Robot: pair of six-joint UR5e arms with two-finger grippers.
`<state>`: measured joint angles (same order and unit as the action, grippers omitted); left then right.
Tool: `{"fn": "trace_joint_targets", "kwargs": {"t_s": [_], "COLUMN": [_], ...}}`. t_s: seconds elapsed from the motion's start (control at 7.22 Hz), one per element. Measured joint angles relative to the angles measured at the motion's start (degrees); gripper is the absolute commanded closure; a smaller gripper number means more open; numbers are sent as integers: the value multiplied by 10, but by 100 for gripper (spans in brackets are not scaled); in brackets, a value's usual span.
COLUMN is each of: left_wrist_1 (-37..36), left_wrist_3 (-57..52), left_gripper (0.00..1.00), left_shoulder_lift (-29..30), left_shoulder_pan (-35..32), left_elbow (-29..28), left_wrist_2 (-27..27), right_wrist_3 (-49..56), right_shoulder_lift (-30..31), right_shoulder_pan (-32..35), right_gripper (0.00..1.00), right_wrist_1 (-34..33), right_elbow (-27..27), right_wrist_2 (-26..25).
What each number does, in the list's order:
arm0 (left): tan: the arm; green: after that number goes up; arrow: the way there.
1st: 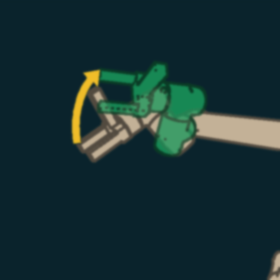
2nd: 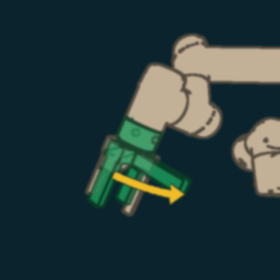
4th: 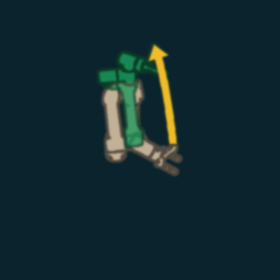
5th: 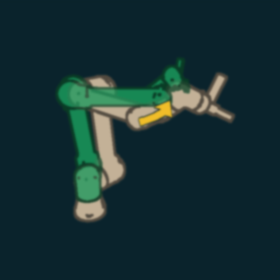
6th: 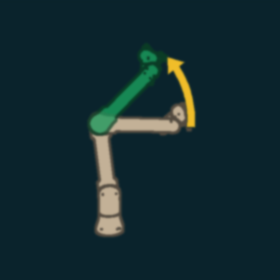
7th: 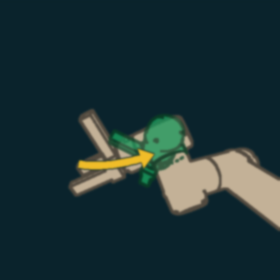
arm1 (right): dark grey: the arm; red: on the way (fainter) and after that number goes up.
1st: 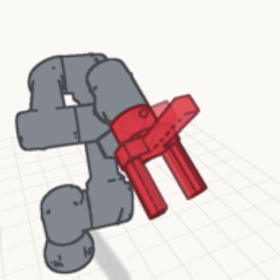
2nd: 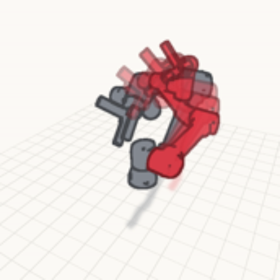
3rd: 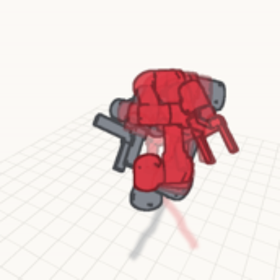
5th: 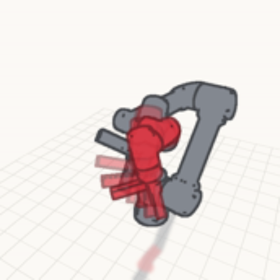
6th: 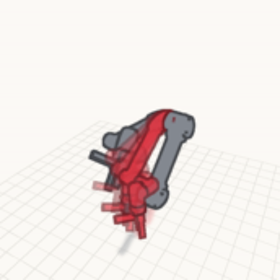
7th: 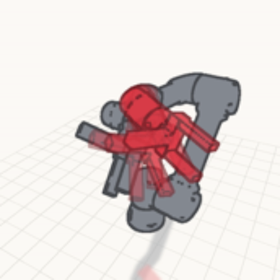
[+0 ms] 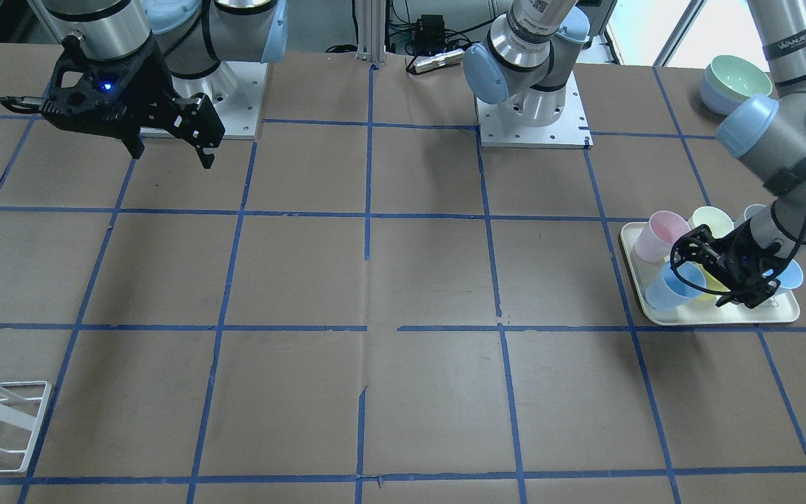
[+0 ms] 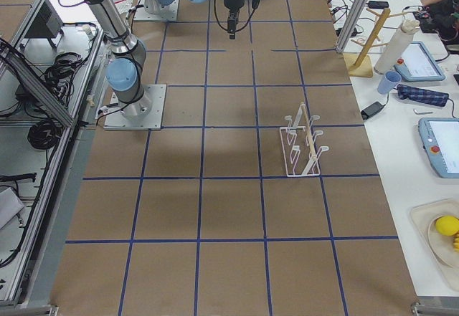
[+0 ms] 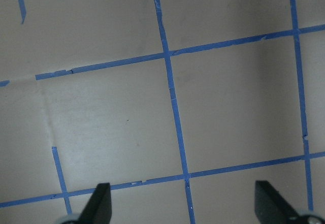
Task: Transfer IKEA cup to right arm and place on rack
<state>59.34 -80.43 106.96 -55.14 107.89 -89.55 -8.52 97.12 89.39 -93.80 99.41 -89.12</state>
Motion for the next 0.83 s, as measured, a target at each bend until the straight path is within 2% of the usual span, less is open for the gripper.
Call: {"fn": "trace_joint_targets", "kwargs": {"t_s": [0.14, 0.42, 0.55, 0.69, 0.83], "left_wrist_1": [-9, -15, -16, -16, -16], "left_wrist_3": [1, 3, 4, 4, 4], "left_gripper": [15, 66, 86, 96, 100], "left_shoulder_lift": [11, 22, 23, 23, 24], "left_shoulder_pan": [0, 0, 0, -1, -1], "left_elbow": [-1, -2, -2, -2, -2], "left_wrist_2": [-1, -1, -1, -1, -1], "right_wrist_3": [0, 1, 1, 1, 1], "right_shoulder_lift": [0, 0, 0, 0, 0], "right_shoulder_pan": [0, 1, 2, 3, 4], "right_gripper": [0, 0, 0, 0, 0], "right_wrist_1": [1, 1, 1, 0, 0], "right_elbow": [0, 0, 0, -1, -2], "right_wrist_2": [0, 2, 3, 4, 6]}}
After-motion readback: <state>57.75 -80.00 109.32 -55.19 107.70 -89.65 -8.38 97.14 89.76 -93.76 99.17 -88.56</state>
